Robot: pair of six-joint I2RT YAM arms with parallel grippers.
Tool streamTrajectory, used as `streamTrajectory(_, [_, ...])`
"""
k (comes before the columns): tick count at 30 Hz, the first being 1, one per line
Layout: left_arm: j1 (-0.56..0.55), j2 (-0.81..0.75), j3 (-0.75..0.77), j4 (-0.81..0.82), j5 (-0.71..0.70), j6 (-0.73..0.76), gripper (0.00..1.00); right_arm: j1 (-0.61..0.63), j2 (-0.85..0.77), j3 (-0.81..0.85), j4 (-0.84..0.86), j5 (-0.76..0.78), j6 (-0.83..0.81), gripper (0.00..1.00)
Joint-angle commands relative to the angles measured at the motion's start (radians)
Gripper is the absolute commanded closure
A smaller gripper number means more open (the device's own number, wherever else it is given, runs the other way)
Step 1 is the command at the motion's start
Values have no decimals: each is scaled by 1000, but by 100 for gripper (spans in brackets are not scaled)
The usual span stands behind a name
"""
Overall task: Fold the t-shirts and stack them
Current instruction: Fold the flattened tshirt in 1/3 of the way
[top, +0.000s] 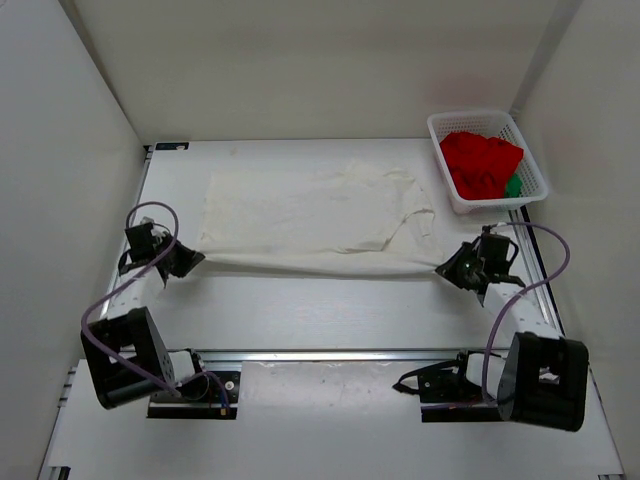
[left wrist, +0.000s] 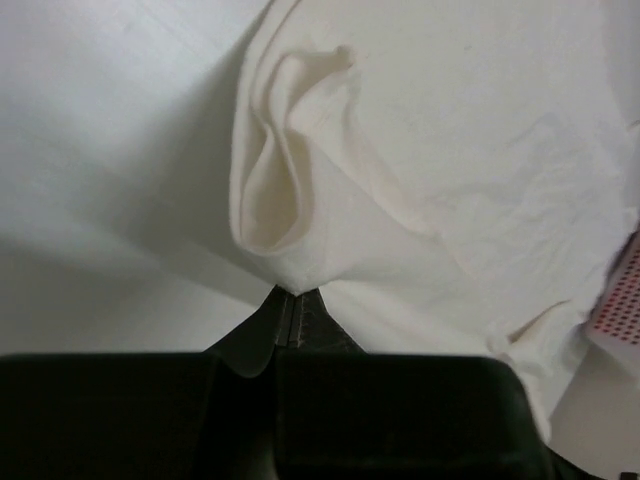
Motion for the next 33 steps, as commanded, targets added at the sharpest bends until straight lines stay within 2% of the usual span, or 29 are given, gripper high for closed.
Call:
streamTrajectory(1, [-5,-116,-68,-192,-99,136,98,-42,-117,-80,-87,14,8,100])
streamTrajectory(3, [-13,-200,-138,-237,-132,154,92,-76,-204,-124,-113,-21,14,100])
streamTrajectory(5, [36,-250,-180,-257,-129,164,74,-94,-258,-148,-133,-28,22,95])
streamTrajectory(6, [53,-261,-184,-253,-131,165,68,-85,-287,-146,-141,-8,22,84])
streamTrajectory(7, [50,-265,-178,-259,-125,161,54,-70,-298,-134,-144,3,22,76])
streamTrajectory(8, [39,-264,-165,-257,-123,161,46,-68,-301,-105,-164,15,21,73])
streamTrajectory(9, [28,-261,-142,-256,-120,159,33,-68,-307,-88,-181,9,10,67])
streamTrajectory(10, [22,-264,-111,-253,-105,148,29,-64,-321,-73,-182,8,7,62])
streamTrajectory(13, [-33,-273,-46,-230,-92,128,33,34,-325,21,-225,83,-21,55])
streamTrajectory(15, [-157,-297,-36,-161,-118,104,35,135,-307,67,-219,129,-29,52])
streamTrajectory(16, [-195,-302,-46,-115,-126,74,40,232,-281,79,-208,130,-35,57])
streamTrajectory(17, [-282,-308,-52,-93,-138,44,43,269,-264,69,-157,126,-29,61])
streamTrajectory(18, [-386,-292,-66,-52,-157,33,44,348,-226,58,-86,123,-22,66])
streamTrajectory(20, [-511,-241,-82,29,-197,-5,47,444,-142,46,4,62,-25,76])
streamTrajectory(22, [-597,-171,-83,62,-210,-5,49,478,-10,61,69,51,-36,77])
streamTrajectory(23, [-620,-138,-83,76,-201,-2,49,496,47,75,109,37,-51,72])
streamTrajectory(27, [-555,-106,-144,154,-128,-11,52,478,147,96,202,6,-64,63])
streamTrajectory(33, [-490,-136,-194,165,-116,10,52,426,234,82,305,-29,-48,62])
